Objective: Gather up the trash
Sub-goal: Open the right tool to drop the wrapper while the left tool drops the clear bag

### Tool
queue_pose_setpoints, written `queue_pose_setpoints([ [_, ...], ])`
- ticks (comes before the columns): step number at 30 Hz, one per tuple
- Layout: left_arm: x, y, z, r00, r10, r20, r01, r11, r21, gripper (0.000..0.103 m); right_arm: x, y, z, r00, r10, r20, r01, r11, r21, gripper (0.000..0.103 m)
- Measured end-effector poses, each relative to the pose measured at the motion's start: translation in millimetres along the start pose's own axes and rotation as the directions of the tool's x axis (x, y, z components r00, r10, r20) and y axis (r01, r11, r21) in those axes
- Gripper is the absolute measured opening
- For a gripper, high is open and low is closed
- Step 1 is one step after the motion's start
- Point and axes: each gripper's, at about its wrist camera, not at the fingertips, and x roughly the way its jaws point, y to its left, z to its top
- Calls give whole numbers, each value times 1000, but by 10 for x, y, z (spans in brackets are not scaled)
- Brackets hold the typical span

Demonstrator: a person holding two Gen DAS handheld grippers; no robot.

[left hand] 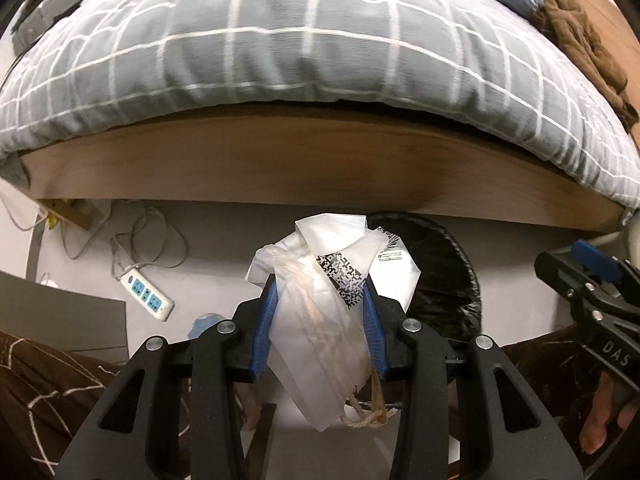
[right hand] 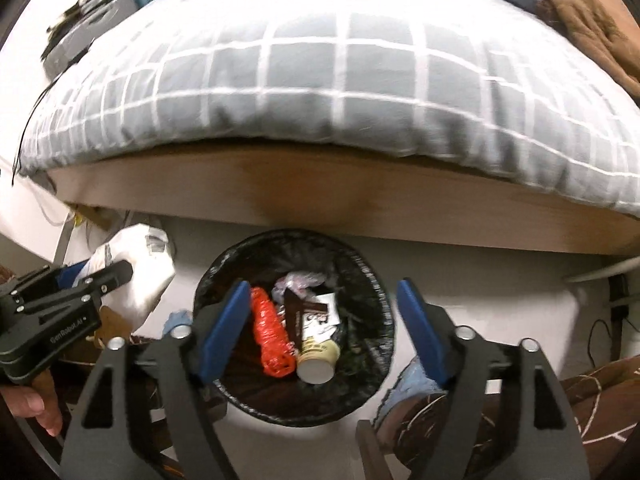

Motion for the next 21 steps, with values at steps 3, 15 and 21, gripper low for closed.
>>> queue_pose_setpoints([
  [3,13,-180,37,1000,-19,-5,19,999,30,38,-55,-189,-34,999,-42,13,42,999,25,88],
  [15,131,-797,99,996,-82,-29,85,989,118,38,-197,-816,-129,990,-136,38,129,981,146,95],
  [21,75,-898,93,996,-92,-7,92,987,129,45,-233,-899,-129,987,-151,47,141,976,165,95],
])
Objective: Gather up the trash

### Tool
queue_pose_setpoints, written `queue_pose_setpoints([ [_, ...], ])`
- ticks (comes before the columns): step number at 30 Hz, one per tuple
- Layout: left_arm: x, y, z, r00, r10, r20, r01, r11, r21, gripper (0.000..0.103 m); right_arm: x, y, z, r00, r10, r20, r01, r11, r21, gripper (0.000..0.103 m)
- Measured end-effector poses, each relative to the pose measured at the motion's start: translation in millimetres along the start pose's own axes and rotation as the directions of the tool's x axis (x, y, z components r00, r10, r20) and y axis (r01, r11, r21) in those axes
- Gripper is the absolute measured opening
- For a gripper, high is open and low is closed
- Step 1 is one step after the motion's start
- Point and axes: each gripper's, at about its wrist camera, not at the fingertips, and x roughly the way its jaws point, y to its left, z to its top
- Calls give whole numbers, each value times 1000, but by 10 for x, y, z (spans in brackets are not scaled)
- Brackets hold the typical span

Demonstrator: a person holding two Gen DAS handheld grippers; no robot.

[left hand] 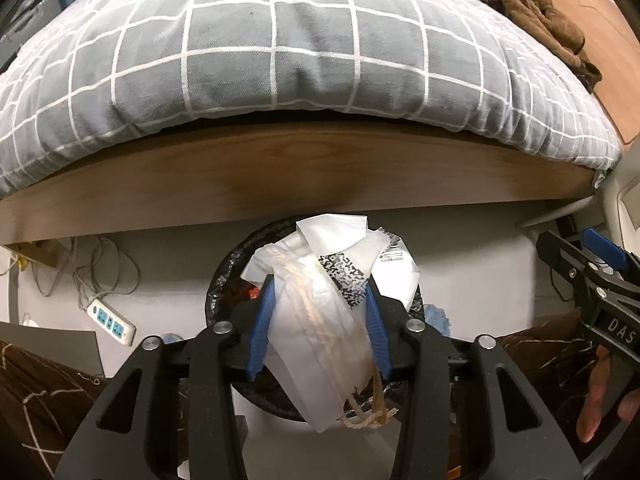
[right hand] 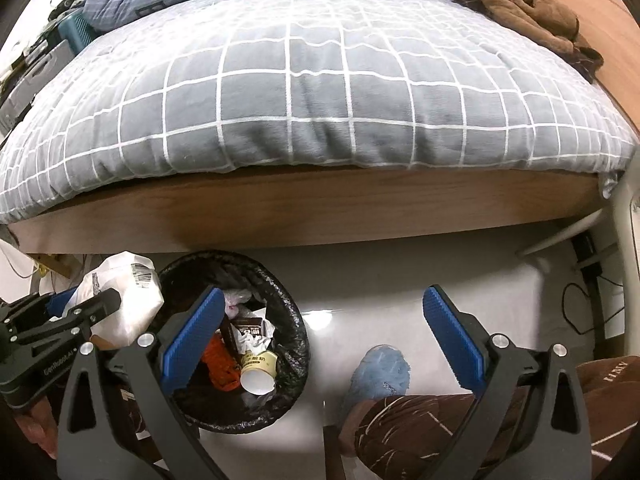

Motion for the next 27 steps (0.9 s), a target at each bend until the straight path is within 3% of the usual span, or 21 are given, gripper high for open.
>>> queue_pose_setpoints([
  [7,-110,94,-24,999,27,24,-27,1000,-5,63,-92,75,37,999,29,17,-29,1000,-7,95],
  [12,-430,119,16,994,56,95,-57,998,1,86,-163,184,103,999,26,41,-24,999,-44,95],
  [15,-624,178,42,988,70,135,-70,998,-3,94,-258,234,175,997,39,68,-36,998,-53,95],
  [27,-1643,417,177,947,126,294,-107,991,-77,97,-1183,403,435,974,46,223,-27,996,-85,95],
])
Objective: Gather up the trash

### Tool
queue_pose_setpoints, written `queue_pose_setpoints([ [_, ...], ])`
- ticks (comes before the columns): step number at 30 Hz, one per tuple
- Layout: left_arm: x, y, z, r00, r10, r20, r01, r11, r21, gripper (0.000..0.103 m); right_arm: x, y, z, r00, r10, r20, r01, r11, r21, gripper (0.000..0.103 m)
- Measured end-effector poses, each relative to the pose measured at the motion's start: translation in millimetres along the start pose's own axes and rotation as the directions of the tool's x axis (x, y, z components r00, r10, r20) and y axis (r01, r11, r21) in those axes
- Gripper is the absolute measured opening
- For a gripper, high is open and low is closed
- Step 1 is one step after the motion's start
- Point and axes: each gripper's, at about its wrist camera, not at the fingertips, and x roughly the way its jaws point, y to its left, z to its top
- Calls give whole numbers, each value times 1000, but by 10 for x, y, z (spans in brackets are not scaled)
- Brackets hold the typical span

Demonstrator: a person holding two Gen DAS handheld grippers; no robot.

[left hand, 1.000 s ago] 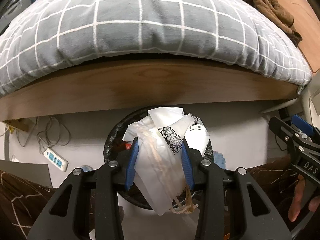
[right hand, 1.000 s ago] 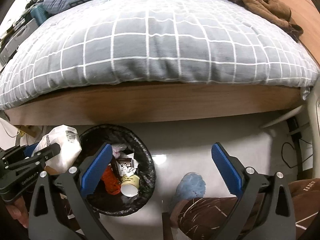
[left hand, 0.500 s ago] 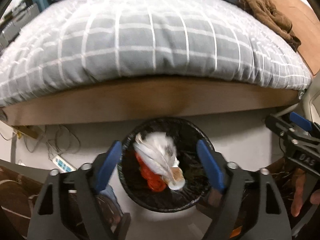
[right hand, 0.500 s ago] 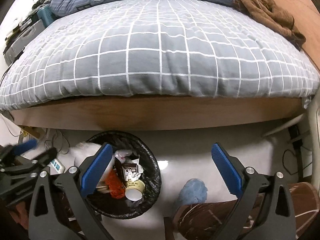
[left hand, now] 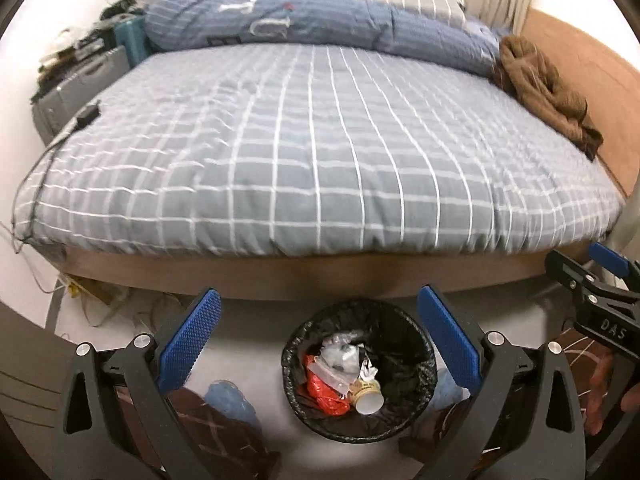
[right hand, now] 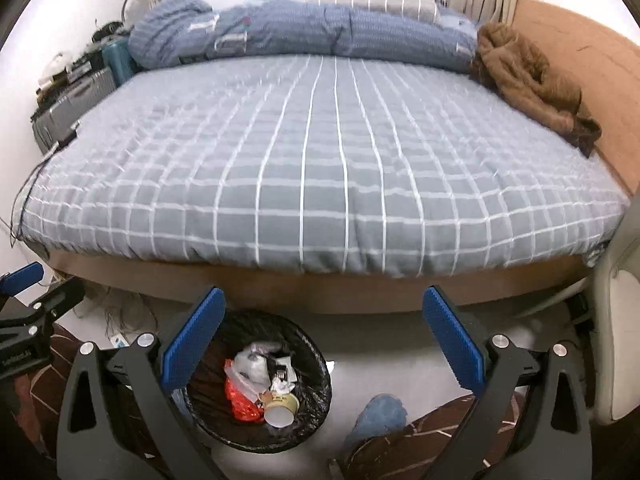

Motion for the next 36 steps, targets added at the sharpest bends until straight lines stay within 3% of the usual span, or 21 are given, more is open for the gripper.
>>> queue_pose_setpoints([
  [6,-457,36,103,999,-10,54,11,1000,-13,97,-513,62,108,997,13,73,-13,1000,2,95],
  [14,-747,-44,96,996,-38,85,38,999,4,97,-910,67,83,992,15,123,-17,1000,18,95],
  [36,-682,-73,55,996,-44,72,43,999,14,97,-860,86,38,995,11,97,-13,1000,22,95],
])
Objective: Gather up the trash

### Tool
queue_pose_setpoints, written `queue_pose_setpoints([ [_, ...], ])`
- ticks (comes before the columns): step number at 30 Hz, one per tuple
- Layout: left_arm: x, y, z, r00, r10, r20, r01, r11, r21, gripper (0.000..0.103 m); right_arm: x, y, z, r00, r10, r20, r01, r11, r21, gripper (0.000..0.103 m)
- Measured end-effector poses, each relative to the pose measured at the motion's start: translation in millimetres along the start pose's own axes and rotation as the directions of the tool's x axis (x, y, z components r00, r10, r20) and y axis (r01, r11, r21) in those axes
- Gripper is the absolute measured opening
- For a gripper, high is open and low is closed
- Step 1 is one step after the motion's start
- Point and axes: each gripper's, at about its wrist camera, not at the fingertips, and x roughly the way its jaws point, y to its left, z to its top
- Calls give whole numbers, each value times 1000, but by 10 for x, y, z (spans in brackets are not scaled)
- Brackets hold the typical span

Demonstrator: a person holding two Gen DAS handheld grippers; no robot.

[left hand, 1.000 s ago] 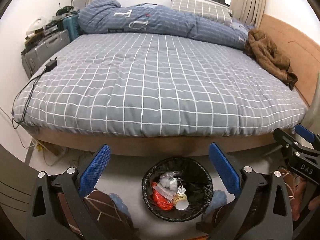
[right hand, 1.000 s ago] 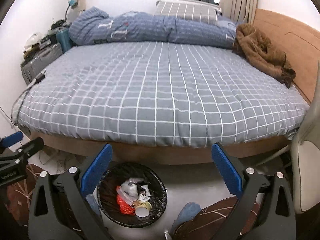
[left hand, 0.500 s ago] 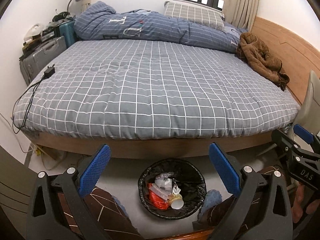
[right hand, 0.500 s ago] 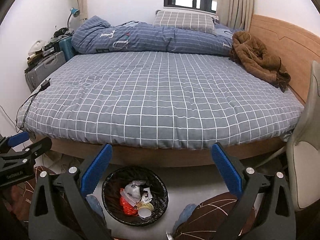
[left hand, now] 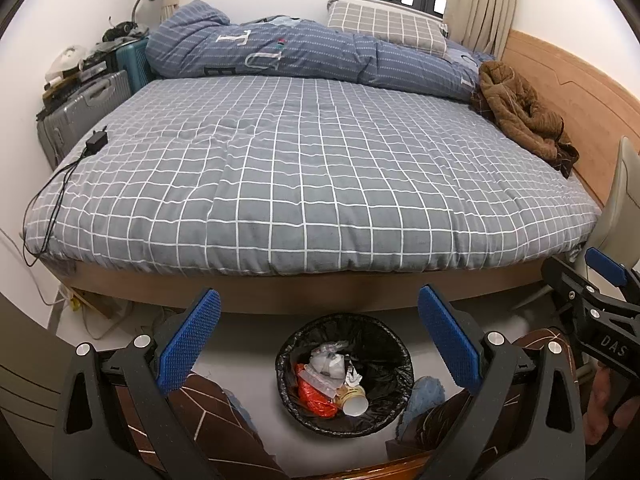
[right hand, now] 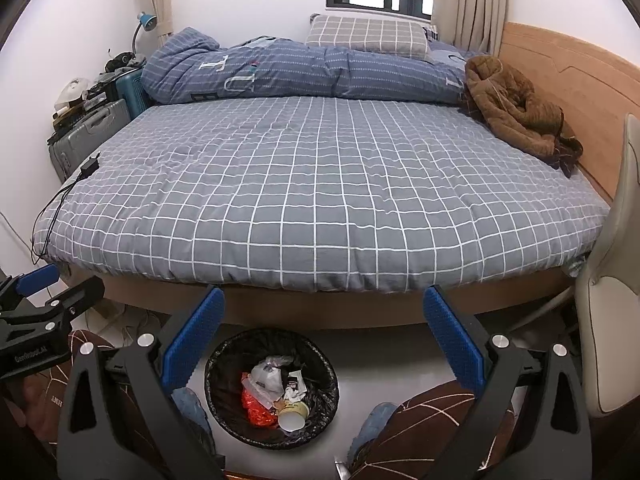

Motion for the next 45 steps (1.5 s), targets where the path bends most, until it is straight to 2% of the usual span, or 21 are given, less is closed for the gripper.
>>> queue_pose_setpoints([
  [8,25,5,-10,1000,-14,-5,14,1000,-11,97,6,-5,3,1000,-1,0,1,1000,-1,95],
  [24,26,-11,-16,1000,14,6,-14,1000,-6,97,19,17,-19,1000,6,-3,-6,1000,-15,95],
  [45,49,-35,-44,1000,13,-7,-13,1000,17,97,31,32,-24,1000,7,-7,-7,1000,-20,95],
])
